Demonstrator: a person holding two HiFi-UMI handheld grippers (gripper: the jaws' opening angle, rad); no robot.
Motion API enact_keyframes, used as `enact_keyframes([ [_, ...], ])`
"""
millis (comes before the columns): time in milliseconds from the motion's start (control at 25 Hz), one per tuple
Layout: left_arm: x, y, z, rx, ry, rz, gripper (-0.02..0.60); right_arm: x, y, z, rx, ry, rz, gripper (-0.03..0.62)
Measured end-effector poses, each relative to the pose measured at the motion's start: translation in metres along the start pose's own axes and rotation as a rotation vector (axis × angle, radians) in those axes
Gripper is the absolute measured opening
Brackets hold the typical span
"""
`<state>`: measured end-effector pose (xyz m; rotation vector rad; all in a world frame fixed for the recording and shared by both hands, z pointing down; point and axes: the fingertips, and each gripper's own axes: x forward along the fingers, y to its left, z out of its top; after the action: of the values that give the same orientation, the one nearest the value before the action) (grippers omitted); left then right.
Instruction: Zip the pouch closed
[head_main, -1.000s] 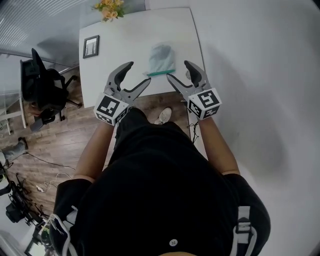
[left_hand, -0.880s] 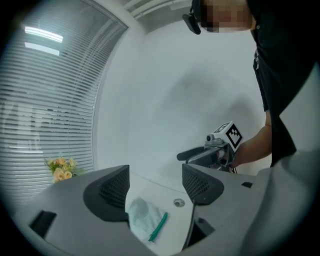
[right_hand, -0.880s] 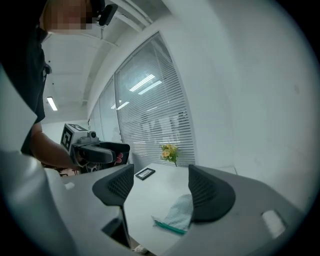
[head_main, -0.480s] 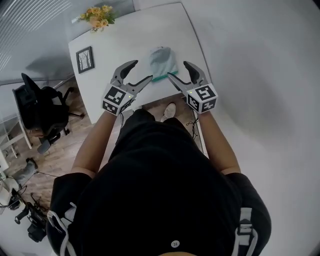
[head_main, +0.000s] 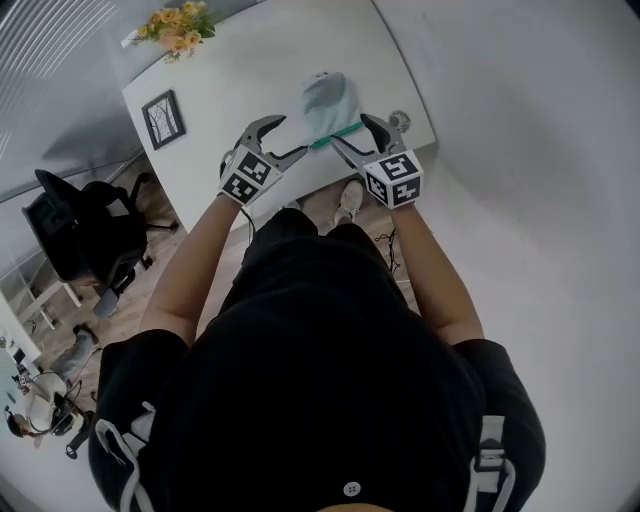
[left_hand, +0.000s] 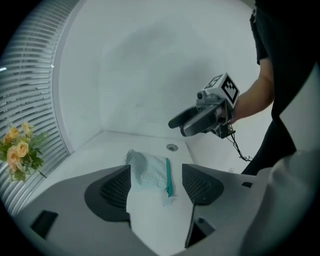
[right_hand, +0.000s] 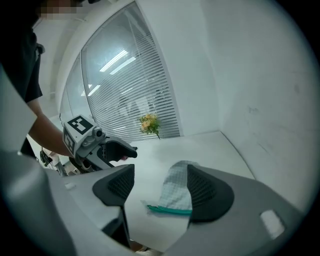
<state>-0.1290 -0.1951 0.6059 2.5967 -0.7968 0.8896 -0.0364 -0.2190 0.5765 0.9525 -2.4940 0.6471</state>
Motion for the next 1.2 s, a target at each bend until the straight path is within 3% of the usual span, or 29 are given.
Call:
enact_keyframes([
  [240, 0.036, -0.009, -0.049, 0.100, 0.174, -0.080, 0.324, 0.020, -0.003, -0.037, 0.053, 0.047, -0.010, 0.342],
  [600, 0.067, -0.022, -0.084, 0.240, 0.333, -0.159, 0.314, 0.042, -0.003, -0.078, 0.116, 0.112, -0.019, 0.333],
  [880, 0.082, -0.028, -0.105, 0.321, 0.435, -0.184, 0.238, 0.046, -0.001, -0.092, 0.141, 0.136, -0.024, 0.325],
  [1200, 0.094, -0.032, -0.122, 0.352, 0.512, -0.194, 0.127, 0.040, -0.002, -0.104, 0.163, 0.146, -0.029, 0.313],
])
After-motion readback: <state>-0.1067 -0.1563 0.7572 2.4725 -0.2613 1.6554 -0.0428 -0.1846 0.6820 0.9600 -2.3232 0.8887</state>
